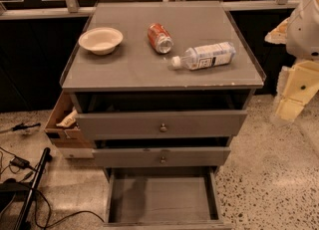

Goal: Place blue plastic bottle into bottom drawer

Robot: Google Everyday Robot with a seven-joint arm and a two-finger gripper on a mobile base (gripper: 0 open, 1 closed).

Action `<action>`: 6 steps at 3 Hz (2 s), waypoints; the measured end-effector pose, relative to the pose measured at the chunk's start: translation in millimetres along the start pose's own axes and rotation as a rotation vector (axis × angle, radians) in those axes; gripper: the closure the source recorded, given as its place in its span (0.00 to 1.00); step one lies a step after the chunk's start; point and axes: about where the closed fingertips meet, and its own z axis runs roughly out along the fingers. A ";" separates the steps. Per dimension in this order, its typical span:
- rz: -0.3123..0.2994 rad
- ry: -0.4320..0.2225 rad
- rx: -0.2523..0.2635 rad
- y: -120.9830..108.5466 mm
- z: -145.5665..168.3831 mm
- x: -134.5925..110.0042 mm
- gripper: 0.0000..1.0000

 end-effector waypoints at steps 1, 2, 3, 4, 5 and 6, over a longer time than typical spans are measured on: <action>0.000 0.000 0.000 -0.1 0.0 0.0 0.00; -0.003 0.004 0.036 -10.0 0.1 -3.4 0.00; 0.005 -0.041 0.079 -47.4 9.9 -12.8 0.00; -0.017 -0.126 0.086 -111.2 33.8 -37.0 0.00; -0.044 -0.199 0.055 -158.7 62.1 -62.7 0.00; -0.063 -0.298 0.041 -211.8 99.0 -97.5 0.00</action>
Offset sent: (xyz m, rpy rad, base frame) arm 0.0225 -0.0004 0.0014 -0.0307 -0.0551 -0.0116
